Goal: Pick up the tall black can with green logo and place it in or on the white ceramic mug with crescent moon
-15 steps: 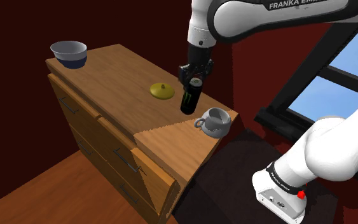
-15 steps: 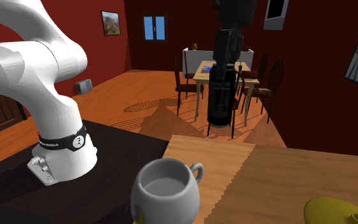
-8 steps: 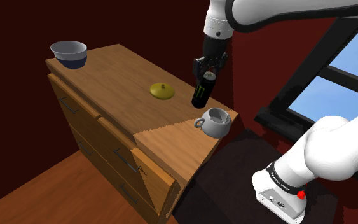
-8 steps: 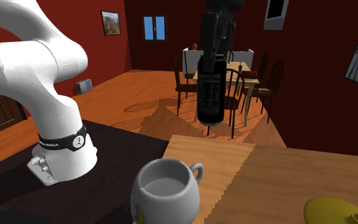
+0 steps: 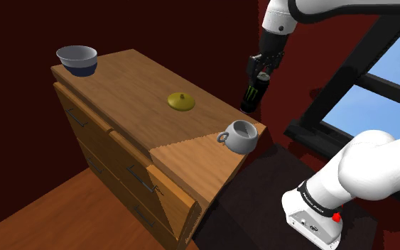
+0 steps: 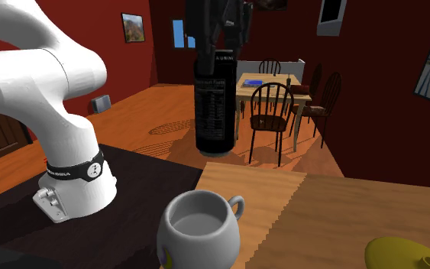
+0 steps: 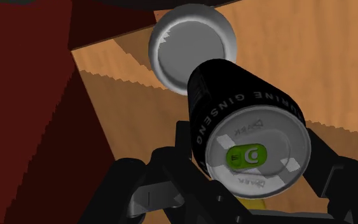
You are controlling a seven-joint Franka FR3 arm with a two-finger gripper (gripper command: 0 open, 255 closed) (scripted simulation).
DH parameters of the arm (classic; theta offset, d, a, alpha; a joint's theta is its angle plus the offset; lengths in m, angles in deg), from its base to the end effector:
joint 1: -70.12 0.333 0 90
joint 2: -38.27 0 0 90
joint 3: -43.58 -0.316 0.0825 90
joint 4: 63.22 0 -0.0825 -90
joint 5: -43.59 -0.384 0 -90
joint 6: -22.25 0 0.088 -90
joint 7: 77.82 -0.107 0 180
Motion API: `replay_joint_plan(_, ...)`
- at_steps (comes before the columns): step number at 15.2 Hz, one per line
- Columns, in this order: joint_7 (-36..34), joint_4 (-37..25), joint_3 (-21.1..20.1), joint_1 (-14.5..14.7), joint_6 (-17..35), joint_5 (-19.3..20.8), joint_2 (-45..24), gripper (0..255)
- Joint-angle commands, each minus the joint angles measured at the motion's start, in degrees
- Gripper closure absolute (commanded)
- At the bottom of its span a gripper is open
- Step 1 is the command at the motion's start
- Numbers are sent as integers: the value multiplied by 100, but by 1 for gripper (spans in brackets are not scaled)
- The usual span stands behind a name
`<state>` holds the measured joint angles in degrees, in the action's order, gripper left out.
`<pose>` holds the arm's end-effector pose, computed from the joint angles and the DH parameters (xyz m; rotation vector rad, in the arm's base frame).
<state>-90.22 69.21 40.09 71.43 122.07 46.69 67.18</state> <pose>0.3920 0.0308 0.5274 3.0430 -0.1984 -0.0806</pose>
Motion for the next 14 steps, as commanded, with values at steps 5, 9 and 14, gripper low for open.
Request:
replay_joint_plan(5,293,370,240,-117,178,135,214,255)
replay_joint_plan(9,269,655,242,-117,493,142,182,255)
replay_joint_plan(14,237,988,244,-120,897,154,110,255)
